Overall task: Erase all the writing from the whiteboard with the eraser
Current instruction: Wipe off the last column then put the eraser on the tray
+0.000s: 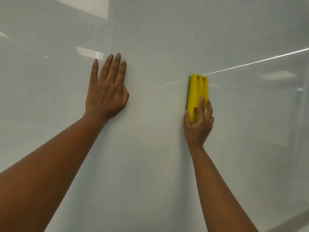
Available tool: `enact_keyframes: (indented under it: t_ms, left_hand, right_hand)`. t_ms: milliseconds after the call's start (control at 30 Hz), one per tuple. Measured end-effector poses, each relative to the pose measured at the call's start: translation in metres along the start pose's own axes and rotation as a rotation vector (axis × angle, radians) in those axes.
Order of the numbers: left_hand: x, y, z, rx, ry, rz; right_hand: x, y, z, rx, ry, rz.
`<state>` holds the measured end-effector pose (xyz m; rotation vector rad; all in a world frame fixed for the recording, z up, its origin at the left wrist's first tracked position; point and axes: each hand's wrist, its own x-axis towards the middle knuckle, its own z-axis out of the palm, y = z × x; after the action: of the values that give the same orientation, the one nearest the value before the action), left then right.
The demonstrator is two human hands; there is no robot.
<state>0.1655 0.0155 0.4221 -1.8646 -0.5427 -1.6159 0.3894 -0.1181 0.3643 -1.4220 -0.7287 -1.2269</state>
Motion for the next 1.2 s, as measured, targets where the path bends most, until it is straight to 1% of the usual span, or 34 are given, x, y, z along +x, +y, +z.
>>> enact_keyframes:
  t_ms: [133,167,200,233,267,367,433,533,567,600,633,733,800,867,933,967,1033,1100,1200]
  left_hand:
    - [-0.005,0.002,0.0,0.02,-0.014,0.002]
    - [-0.007,0.002,0.0,0.029,-0.021,0.0]
    - [-0.007,0.003,0.0,0.039,-0.027,-0.003]
    - [-0.008,0.003,-0.001,0.049,-0.031,-0.007]
    - [-0.009,0.004,-0.001,0.057,-0.037,-0.012]
    - [-0.01,0.005,-0.001,0.068,-0.051,-0.021]
    - [-0.012,0.005,-0.001,0.066,-0.06,-0.021]
    - [-0.018,0.005,-0.001,0.059,-0.061,-0.014]
    - [-0.021,0.005,-0.001,0.059,-0.06,-0.01]
    - [-0.024,0.005,-0.001,0.057,-0.061,-0.007]
    - [-0.027,0.006,0.0,0.056,-0.062,-0.003]
    - [-0.041,0.006,0.0,0.06,-0.071,0.019]
    - [-0.049,0.006,0.0,0.064,-0.073,0.035]
    - [-0.054,0.006,0.001,0.063,-0.072,0.041]
    - [-0.055,0.007,0.0,0.056,-0.066,0.04]
    - [-0.056,0.007,0.0,0.047,-0.065,0.039]
    - [-0.057,0.009,-0.001,0.032,-0.071,0.032]
    - [-0.059,0.012,-0.004,0.021,-0.083,0.024]
    - [-0.06,0.01,-0.008,0.017,-0.1,0.033]
  right_hand:
    - [-0.025,0.018,-0.001,0.014,0.072,0.427]
    - [-0.033,0.015,0.0,0.028,0.078,0.488]
    - [-0.041,0.01,0.001,0.046,0.086,0.503]
    - [-0.051,0.005,0.001,0.062,0.09,0.468]
    - [-0.063,-0.001,0.001,0.069,0.088,0.392]
    - [-0.104,-0.012,-0.002,0.054,0.029,0.114]
    - [-0.124,-0.008,-0.007,0.034,-0.041,-0.022]
    - [-0.128,0.018,-0.016,-0.063,-0.106,-0.178]
    - [-0.125,0.028,-0.019,-0.098,-0.109,-0.18]
    - [-0.122,0.039,-0.022,-0.12,-0.097,-0.136]
    - [-0.12,0.051,-0.024,-0.119,-0.077,-0.052]
    - [-0.124,0.08,-0.032,-0.052,-0.004,0.282]
    - [-0.132,0.088,-0.033,-0.016,0.023,0.468]
    - [-0.139,0.083,-0.031,0.008,0.046,0.622]
    - [-0.142,0.068,-0.026,0.029,0.072,0.713]
    - [-0.143,0.059,-0.024,0.044,0.084,0.721]
    - [-0.148,0.038,-0.019,0.072,0.093,0.668]
    - [-0.155,0.014,-0.015,0.094,0.084,0.561]
    - [-0.163,-0.021,-0.009,0.118,0.053,0.349]
